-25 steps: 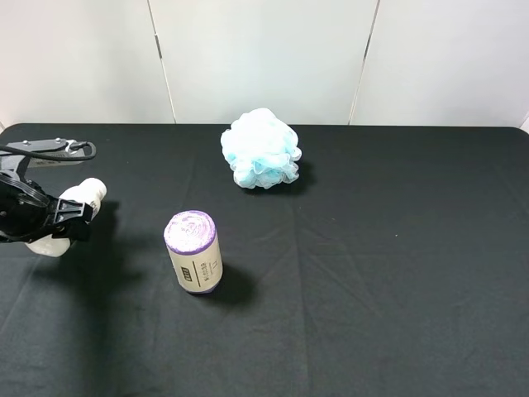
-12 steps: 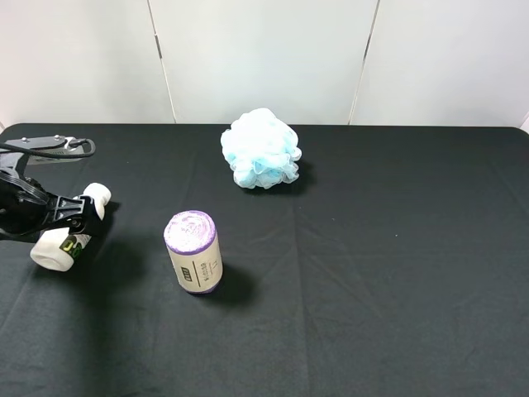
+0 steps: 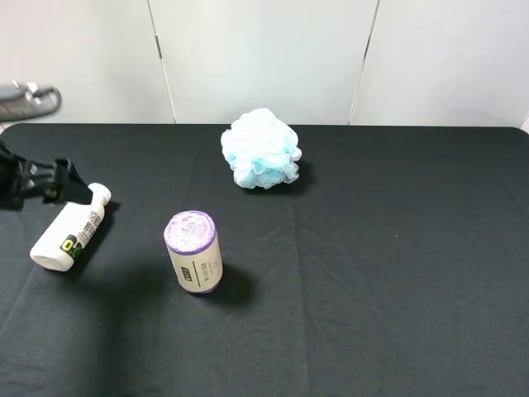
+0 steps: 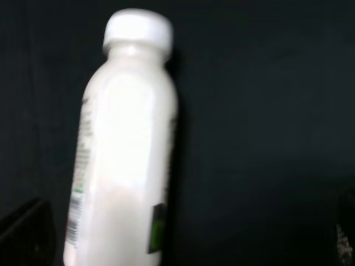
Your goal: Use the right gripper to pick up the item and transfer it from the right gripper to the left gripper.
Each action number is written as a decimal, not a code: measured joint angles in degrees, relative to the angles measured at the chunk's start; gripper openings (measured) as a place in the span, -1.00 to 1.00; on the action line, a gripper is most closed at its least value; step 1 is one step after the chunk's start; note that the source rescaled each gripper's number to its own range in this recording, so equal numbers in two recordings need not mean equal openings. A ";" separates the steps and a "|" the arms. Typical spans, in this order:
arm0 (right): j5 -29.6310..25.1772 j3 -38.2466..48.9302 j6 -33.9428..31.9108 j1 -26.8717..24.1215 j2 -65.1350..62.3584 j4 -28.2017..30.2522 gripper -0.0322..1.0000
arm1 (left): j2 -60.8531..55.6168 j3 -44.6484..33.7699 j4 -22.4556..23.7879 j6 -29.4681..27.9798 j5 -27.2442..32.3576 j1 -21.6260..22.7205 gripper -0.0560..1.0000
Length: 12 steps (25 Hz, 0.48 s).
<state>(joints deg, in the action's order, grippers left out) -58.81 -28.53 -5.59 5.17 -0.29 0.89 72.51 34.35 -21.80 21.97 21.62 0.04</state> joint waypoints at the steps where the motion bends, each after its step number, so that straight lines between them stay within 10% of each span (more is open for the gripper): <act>1: 0.00 0.00 0.00 0.00 0.00 0.00 1.00 | -1.37 0.92 0.10 0.00 2.16 0.00 0.99; 12: 0.00 0.00 0.00 0.00 0.00 0.00 1.00 | -14.49 17.71 15.53 -12.99 26.85 0.00 1.00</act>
<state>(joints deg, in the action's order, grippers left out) -58.81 -28.53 -5.59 5.17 -0.29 0.89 58.02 52.06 -6.27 8.98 48.47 0.04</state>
